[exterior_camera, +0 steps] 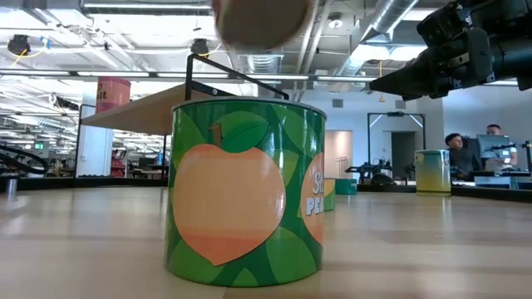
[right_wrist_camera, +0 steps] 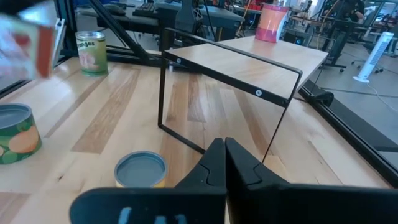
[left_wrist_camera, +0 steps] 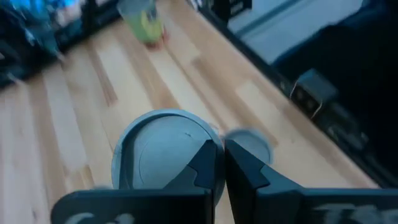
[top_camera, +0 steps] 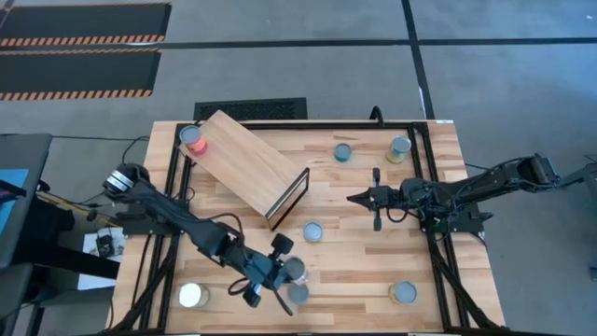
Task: Pick and place cans onto a shelf
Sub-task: Put the canned tomatoes on the shelf
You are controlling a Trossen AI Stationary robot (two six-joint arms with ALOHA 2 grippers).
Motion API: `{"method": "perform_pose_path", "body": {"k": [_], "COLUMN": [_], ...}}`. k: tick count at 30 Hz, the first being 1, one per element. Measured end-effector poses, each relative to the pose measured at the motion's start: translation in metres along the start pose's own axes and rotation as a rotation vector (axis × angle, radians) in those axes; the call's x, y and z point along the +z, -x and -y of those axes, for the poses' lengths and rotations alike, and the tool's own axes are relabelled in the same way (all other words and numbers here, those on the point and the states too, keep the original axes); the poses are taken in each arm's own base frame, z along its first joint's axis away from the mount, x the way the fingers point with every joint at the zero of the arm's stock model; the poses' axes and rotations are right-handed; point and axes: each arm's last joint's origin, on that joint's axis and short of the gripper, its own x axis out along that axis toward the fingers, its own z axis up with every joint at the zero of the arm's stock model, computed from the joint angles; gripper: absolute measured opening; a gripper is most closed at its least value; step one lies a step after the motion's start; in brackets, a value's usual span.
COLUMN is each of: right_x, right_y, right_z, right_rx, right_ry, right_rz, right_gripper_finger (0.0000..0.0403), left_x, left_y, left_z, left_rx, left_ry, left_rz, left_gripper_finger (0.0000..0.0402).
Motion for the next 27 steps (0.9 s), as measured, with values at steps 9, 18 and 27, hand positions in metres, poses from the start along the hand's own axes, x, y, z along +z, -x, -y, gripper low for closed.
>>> {"method": "perform_pose_path", "body": {"k": [9, 18, 27], "right_x": [0.0, 0.0, 0.0], "right_y": [0.0, 0.0, 0.0], "right_z": [0.0, 0.0, 0.0], "right_rx": [0.003, 0.004, 0.006], "right_ry": [0.003, 0.003, -0.001], "right_rz": [0.0, 0.0, 0.002], "right_gripper_finger": [0.0007, 0.0007, 0.0007], "left_x": [0.034, 0.04, -0.021], "left_y": [0.051, 0.115, 0.166], "left_z": [-0.02, -0.039, -0.084], "left_rx": [0.176, 0.382, 0.659], "left_ry": [0.011, 0.126, 0.468], "left_rz": [0.033, -0.126, -0.579], "left_gripper_finger": [0.0005, 0.0005, 0.0005]}}
